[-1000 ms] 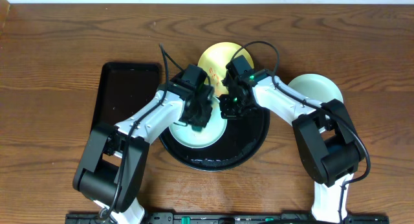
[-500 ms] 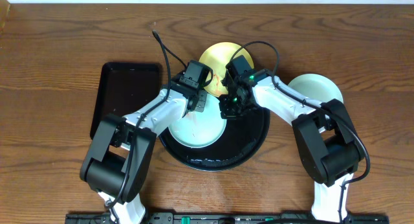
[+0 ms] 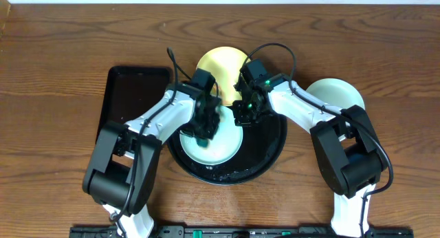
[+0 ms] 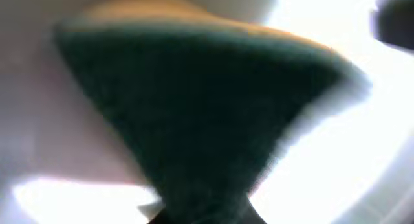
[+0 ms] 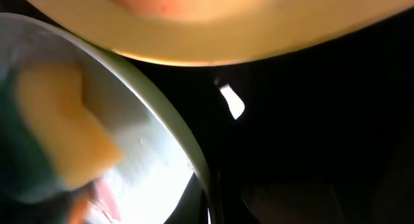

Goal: Clean dirty plates on tray and stack at the side
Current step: 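Scrub the pale green plate with the sponge while right gripper holds it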

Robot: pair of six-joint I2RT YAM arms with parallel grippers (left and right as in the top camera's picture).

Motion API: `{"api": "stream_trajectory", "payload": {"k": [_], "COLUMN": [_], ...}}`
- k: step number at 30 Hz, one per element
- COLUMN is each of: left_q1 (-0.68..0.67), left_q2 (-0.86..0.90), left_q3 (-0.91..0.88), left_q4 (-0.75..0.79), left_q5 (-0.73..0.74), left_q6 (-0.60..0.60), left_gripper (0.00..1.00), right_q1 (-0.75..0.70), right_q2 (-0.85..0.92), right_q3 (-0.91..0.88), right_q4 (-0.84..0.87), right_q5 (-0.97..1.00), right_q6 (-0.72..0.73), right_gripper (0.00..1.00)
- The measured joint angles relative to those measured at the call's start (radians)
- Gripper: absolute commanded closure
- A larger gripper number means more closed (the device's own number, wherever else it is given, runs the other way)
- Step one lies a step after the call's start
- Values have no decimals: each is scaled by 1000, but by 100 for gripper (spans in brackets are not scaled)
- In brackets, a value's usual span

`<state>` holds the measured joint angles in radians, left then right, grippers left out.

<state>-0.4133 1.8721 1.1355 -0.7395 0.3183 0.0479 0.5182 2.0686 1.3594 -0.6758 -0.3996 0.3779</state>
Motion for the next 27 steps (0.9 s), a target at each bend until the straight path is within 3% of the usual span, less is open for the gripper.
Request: {"api": "stream_trajectory", "payload": {"k": [6,15,19,24,27], "left_q1": [-21,-21,-23,-28,-27], "left_q2": [9,13,10,-10,-8], "left_q3": [-8,-14,-15,-10,-10], "left_q4": [-41,-31,13,95,132], "left_q5": [124,169,68,-278,-409], "left_q6": [55,60,-35,-262,-335], "left_gripper": [92,93,93,92,93], "right_q1": [0,0,0,0,0], "right_q2": [0,2,2,2,2], "right_q3": [0,0,0,0,0], "right_q4": [-1,-4,-1,-2,-2], "right_q5": [-3,-14,-16,-17,-18], "right_q6": [-1,0,1,5,8], "right_gripper": [99,99,99,99,99]}}
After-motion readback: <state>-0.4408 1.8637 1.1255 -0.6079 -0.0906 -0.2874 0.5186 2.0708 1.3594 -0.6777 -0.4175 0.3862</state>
